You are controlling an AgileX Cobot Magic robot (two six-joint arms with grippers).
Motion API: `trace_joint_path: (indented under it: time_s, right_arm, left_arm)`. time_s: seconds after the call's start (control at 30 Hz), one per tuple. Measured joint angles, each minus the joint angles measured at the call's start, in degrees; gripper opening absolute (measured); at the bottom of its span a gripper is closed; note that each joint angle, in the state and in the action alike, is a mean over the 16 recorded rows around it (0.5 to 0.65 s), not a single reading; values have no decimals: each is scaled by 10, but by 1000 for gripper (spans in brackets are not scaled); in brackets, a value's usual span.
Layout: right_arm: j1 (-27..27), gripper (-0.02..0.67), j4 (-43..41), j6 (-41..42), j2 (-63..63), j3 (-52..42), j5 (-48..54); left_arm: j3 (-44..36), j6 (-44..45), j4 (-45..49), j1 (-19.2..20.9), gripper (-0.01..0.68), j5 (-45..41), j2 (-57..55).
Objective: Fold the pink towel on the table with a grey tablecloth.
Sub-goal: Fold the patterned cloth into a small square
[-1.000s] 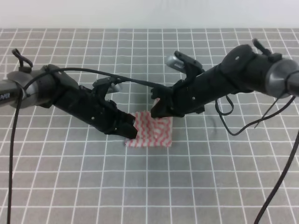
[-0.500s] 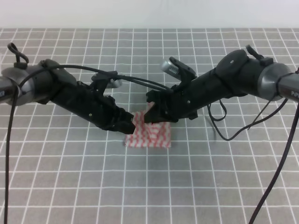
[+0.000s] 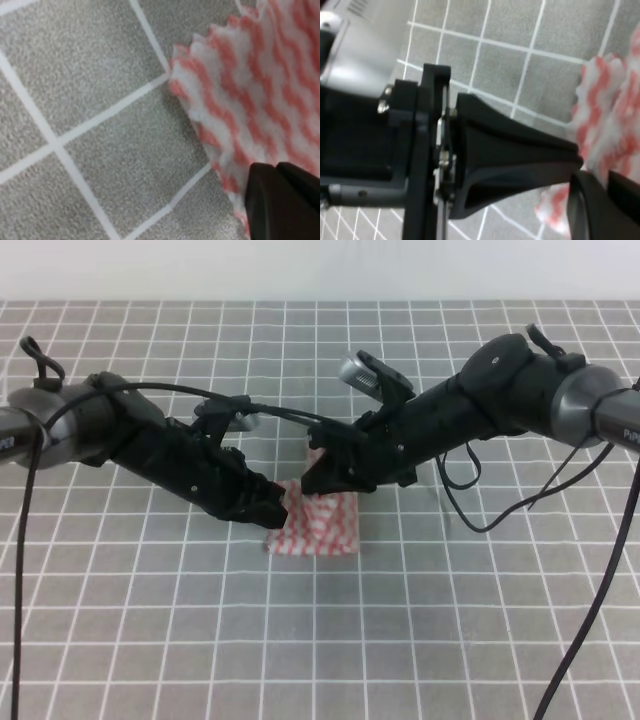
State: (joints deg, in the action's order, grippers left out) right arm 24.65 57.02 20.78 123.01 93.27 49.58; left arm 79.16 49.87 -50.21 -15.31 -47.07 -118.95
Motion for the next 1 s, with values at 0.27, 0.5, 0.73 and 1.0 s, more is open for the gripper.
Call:
trace_joint_path:
  time_s: [0.27,0.5,0.73,1.0]
  right_arm:
    - [0,-11,0,-2,13,3,-6]
    - [0,-11,1,-5,28,7,-2]
    - [0,-8,2,-8,35,9,4]
    - [0,78,19,-9,35,10,10]
  left_arm:
    - [0,0,0,0,-3,-2,0]
    - [0,0,0,0,-3,-4,0]
    - [0,-1,0,0,-3,-6,0]
    - [0,-2,0,0,-3,-2,0]
